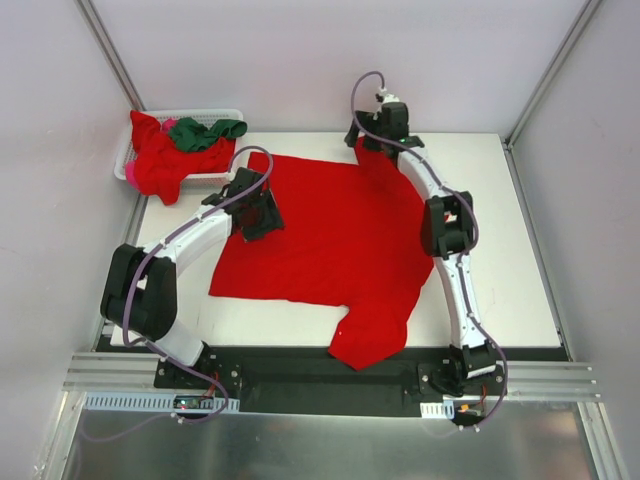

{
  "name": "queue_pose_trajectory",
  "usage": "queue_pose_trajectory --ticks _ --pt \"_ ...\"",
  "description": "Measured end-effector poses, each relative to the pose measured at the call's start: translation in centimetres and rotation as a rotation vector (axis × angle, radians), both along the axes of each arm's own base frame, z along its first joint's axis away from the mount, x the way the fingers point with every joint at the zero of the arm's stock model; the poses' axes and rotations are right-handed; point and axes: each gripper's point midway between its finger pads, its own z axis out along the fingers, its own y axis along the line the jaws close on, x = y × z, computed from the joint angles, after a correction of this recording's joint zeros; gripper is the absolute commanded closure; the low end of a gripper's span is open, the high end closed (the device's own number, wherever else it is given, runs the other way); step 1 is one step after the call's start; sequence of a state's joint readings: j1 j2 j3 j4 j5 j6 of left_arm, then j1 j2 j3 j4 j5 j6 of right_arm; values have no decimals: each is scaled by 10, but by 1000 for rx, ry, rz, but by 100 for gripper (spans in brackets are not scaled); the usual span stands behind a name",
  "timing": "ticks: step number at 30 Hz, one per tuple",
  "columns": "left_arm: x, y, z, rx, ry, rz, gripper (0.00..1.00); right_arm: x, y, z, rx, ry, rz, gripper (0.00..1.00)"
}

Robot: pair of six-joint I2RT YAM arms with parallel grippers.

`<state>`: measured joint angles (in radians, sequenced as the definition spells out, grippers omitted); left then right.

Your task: Fold and stack the t-shirts

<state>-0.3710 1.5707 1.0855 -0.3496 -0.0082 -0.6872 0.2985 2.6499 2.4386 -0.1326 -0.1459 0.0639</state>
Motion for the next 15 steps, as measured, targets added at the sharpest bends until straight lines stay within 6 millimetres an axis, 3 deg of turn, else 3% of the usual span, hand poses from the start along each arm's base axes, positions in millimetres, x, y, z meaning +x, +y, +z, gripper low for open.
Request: queue_pose_trajectory --ticks 3,6,9,11,13,15 --pt "0 0 0 -2 1 4 40 -9 -37 26 -26 42 -55 0" --pt "0 2 -1 -14 9 34 39 -35 -80 86 -39 43 -137 0" --pt "-2 7 -8 -35 40 95 40 -89 -112 155 -31 29 -216 0" --pt "-6 16 -16 -45 73 152 40 -130 -119 188 -24 5 -243 0" --pt "-11 24 -23 -44 102 189 40 -174 -126 198 -38 22 -272 0" --pt "-15 31 -28 -36 122 220 40 -205 -128 182 -63 80 -284 0"
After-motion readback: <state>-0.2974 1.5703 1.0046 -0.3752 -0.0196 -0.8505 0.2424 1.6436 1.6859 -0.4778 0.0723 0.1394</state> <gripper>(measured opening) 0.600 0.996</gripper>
